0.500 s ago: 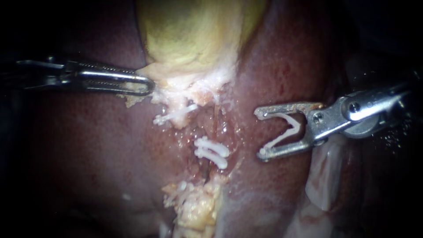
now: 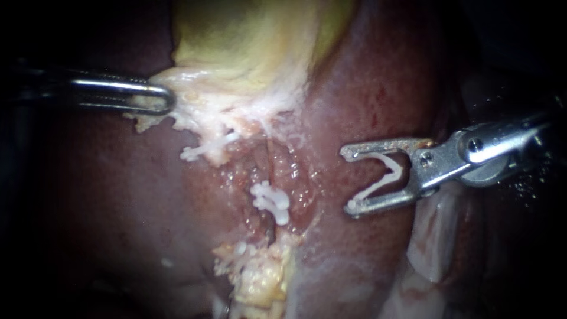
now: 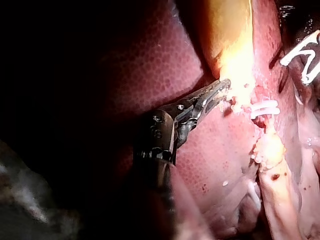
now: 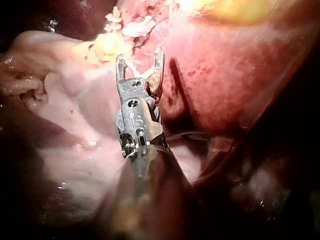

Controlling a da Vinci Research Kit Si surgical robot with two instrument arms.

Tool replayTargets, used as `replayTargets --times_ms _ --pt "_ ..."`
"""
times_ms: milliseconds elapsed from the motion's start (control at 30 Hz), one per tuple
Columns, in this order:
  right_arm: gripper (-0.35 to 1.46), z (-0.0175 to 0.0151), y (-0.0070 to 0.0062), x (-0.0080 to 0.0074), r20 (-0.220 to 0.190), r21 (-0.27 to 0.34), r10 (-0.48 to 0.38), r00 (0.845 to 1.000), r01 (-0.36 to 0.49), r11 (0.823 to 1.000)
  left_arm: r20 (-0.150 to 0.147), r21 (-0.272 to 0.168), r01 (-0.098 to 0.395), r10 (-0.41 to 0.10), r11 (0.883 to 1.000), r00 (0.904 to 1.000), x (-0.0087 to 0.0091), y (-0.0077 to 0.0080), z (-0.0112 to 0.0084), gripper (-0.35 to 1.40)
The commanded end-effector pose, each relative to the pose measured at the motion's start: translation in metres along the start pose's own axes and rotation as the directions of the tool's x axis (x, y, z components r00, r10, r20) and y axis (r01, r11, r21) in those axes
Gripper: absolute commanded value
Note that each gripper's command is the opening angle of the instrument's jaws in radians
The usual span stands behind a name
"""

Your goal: Clipping third clip right tube

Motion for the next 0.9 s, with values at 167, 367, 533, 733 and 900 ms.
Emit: replayTargets --times_ms 167,367,533,733,900 --pt "0.49 0.0015 0.0000 -0.0001 -0.021 -0.011 0.112 0.994 -0.112 0.994 -0.001 0.006 -0.003 0.003 1.000 1.0000 -0.0003 0.0002 0.0003 -0.35" --pt "0.48 0.0041 0.0008 -0.0007 -0.083 0.010 0.276 0.957 -0.276 0.961 -0.001 0.007 -0.003 0.003 1.000 1.0000 -0.0004 0.0002 0.0003 -0.35" --pt "0.48 0.0069 0.0018 -0.0018 -0.096 0.022 0.351 0.932 -0.350 0.936 -0.002 0.008 -0.004 0.004 1.000 1.0000 -0.0005 0.0002 0.0004 -0.35" --pt "0.48 0.0097 0.0030 -0.0031 -0.127 0.053 0.417 0.900 -0.413 0.909 -0.002 0.009 -0.004 0.004 1.000 1.0000 -0.0006 0.0002 0.0006 -0.35" --pt "0.48 0.0119 0.0044 -0.0036 -0.176 0.078 0.452 0.874 -0.446 0.892 -0.002 0.009 -0.004 0.004 1.000 1.0000 -0.0006 0.0002 0.0006 -0.35"
